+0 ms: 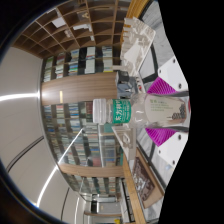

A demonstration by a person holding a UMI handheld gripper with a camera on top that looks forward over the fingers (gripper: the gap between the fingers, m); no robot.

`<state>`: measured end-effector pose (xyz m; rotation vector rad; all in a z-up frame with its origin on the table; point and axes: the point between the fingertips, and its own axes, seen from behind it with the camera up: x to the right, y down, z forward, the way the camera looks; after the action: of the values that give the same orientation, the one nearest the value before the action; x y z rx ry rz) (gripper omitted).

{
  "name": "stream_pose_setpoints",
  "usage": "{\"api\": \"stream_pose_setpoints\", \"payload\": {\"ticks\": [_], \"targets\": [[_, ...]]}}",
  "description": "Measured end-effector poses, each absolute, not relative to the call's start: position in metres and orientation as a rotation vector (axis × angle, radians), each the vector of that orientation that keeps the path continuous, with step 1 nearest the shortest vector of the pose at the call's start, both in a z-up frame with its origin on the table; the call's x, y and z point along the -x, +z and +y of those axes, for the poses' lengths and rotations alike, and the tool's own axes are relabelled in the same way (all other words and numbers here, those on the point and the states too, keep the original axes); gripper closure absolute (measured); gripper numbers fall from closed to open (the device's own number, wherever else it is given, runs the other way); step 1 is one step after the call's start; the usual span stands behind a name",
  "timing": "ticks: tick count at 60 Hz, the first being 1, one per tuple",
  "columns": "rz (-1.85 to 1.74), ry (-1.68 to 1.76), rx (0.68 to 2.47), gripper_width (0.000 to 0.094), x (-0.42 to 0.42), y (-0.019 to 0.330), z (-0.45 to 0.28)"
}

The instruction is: Pour water

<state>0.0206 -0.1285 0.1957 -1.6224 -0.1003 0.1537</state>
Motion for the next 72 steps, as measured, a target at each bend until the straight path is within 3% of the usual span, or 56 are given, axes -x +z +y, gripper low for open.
{"api": "stream_pose_setpoints", "payload": {"ticks": [12, 21, 27, 35, 38, 40, 43, 61, 72], "targets": [[-0.145, 0.105, 1.757, 0.0536, -0.032, 0.108, -0.129], [-0.135, 0.09, 1.79, 0.0533, -0.037, 0.072, -0.13], [-0.119, 0.093, 1.783, 0.0523, -0.037, 0.076, -0.132], [-0.114, 0.062, 1.803, 0.0368, -0.041, 0.073, -0.133], [-0.1, 0.057, 1.838, 0.0248, -0.044, 0.073, -0.139], [-0.091, 0.058, 1.845, 0.0062, -0.044, 0.076, -0.144], [-0.081, 0.046, 1.846, 0.0096, -0.047, 0.084, -0.153], [-0.089, -0.041, 1.878, 0.0079, -0.04, 0.148, -0.296], [-0.064, -0.039, 1.9, 0.008, -0.022, 0.167, -0.382]]}}
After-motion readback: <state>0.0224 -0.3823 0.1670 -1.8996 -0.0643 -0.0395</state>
